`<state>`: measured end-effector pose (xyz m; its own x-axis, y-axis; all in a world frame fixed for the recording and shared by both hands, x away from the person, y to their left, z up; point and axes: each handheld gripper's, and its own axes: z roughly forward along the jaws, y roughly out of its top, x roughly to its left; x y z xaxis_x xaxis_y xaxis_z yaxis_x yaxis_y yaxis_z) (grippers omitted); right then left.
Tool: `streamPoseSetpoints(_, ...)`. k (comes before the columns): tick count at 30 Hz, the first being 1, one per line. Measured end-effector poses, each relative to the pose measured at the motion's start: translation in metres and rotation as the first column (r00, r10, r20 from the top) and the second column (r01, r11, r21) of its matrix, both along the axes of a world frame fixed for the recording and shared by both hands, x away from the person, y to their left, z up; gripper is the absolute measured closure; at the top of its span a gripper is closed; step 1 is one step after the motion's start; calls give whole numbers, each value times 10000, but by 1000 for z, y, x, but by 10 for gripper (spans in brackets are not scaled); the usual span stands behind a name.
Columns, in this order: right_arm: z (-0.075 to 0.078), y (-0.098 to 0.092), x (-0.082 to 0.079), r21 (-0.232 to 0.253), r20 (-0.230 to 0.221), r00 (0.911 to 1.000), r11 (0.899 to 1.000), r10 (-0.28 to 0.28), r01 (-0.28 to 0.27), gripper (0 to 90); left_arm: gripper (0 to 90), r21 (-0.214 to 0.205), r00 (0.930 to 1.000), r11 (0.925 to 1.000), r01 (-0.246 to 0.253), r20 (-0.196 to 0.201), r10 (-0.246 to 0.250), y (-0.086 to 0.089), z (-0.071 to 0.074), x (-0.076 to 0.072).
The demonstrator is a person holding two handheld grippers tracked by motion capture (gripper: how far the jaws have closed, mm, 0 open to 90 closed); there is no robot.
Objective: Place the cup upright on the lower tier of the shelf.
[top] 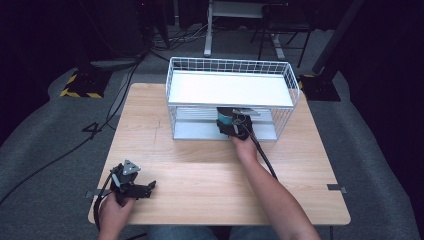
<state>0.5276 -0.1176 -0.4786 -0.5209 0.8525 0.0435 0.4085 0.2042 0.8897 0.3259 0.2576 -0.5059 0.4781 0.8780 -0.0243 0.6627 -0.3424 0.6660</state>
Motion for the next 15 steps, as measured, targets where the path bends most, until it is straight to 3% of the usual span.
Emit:
streamPoseSetpoints(3, 1, 1, -2, -95, 176, 9998, 10000, 19, -17, 122, 6, 1, 10000, 10000, 1, 1, -1, 0, 0, 0)
streamPoseSetpoints(6, 4, -1, -5, 234, 338, 9992, 9995, 225, -233, 32, 6, 1, 10000, 10000, 10, -17, -10, 0, 0, 0)
streamPoseSetpoints(15, 11, -14, -14, 0, 184, 9998, 10000, 78, -78, 32, 6, -31, 10000, 10000, -1, 3, 1, 0, 0, 1)
